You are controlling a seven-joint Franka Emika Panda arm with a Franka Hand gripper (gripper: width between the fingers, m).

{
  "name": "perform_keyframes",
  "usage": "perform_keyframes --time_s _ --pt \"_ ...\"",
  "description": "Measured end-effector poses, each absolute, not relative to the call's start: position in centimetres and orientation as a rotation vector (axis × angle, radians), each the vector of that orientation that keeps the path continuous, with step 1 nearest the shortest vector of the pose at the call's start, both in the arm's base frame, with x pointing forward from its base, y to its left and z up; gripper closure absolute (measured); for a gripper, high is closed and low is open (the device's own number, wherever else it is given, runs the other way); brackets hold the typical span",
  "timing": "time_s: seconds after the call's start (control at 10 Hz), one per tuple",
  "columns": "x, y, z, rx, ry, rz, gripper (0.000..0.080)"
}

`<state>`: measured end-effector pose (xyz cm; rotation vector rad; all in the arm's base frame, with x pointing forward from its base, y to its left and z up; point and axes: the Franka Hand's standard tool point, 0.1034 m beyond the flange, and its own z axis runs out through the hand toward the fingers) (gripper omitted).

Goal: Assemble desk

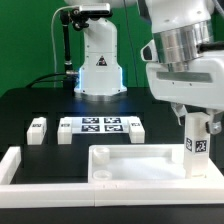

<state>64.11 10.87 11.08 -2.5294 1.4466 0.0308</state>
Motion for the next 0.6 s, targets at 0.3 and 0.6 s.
perform_keyframes --time_s 0.3,0.6 --pt "64.2 11.2 11.1 -2.703 1.114 -0.019 0.0155" --pt "64.1 9.9 11.0 -2.905 0.548 -0.068 0.015"
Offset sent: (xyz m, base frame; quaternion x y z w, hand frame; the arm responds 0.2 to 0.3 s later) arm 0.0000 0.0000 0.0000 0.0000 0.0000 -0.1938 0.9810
